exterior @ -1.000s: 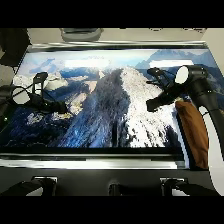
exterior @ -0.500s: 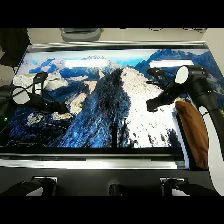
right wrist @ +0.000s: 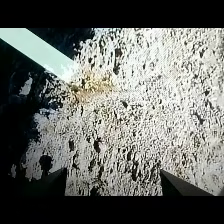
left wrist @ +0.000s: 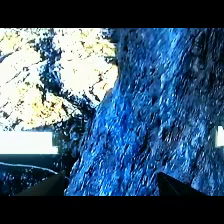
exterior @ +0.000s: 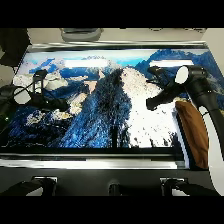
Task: Fold the shirts.
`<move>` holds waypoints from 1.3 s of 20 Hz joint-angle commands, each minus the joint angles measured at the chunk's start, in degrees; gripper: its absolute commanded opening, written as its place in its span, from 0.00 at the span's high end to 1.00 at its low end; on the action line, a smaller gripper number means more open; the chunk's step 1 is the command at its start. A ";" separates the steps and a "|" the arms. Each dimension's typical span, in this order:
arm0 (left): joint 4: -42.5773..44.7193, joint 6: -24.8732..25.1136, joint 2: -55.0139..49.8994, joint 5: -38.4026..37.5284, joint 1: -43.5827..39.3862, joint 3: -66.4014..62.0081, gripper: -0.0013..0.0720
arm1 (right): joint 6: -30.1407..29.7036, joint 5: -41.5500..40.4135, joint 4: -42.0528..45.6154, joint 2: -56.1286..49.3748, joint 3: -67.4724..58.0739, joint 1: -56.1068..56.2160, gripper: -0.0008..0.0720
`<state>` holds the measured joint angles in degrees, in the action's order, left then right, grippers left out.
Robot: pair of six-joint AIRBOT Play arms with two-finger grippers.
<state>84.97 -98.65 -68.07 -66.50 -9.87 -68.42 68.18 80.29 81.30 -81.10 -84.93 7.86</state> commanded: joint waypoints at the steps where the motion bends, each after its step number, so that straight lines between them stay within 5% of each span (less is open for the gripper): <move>1: -0.42 -0.48 -0.76 2.82 -0.13 0.00 0.07 | 0.00 -5.25 -0.02 -0.02 0.00 0.02 0.03; 4: -0.39 -0.46 -2.05 10.58 0.09 -0.20 0.03 | 0.02 -8.92 -0.04 -0.02 0.00 0.02 0.03; 7: -5.88 -6.43 -6.19 18.38 8.28 -7.56 0.00 | -0.02 -10.51 0.00 -0.04 0.00 0.02 0.03; 11: -25.97 -8.09 -17.81 10.56 28.39 -17.40 0.00 | 0.02 -11.04 -0.11 -0.04 0.00 0.02 0.04; 14: -28.61 -8.74 -22.45 9.01 38.12 -15.02 0.00 | 0.00 -10.93 -0.15 -0.04 0.00 0.02 0.07; 18: -29.29 -8.52 -24.48 24.76 40.65 -9.51 0.00 | 0.02 -10.84 -0.26 -0.04 0.00 0.02 0.07; 20: -36.48 -4.28 -28.02 29.73 40.11 -9.49 0.00 | 0.04 -10.82 -0.31 -0.15 0.02 0.02 0.07; 23: -55.21 11.43 -33.86 33.66 38.10 -10.08 0.00 | 0.04 -10.80 -1.44 -0.15 0.02 0.02 0.07; 26: -59.14 13.97 -38.84 34.64 35.63 -12.70 0.00 | 0.07 -9.53 -4.11 -0.15 0.02 0.02 0.07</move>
<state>34.39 -90.98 -102.45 -35.05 27.31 -79.61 68.18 69.82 79.44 -81.21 -84.93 7.86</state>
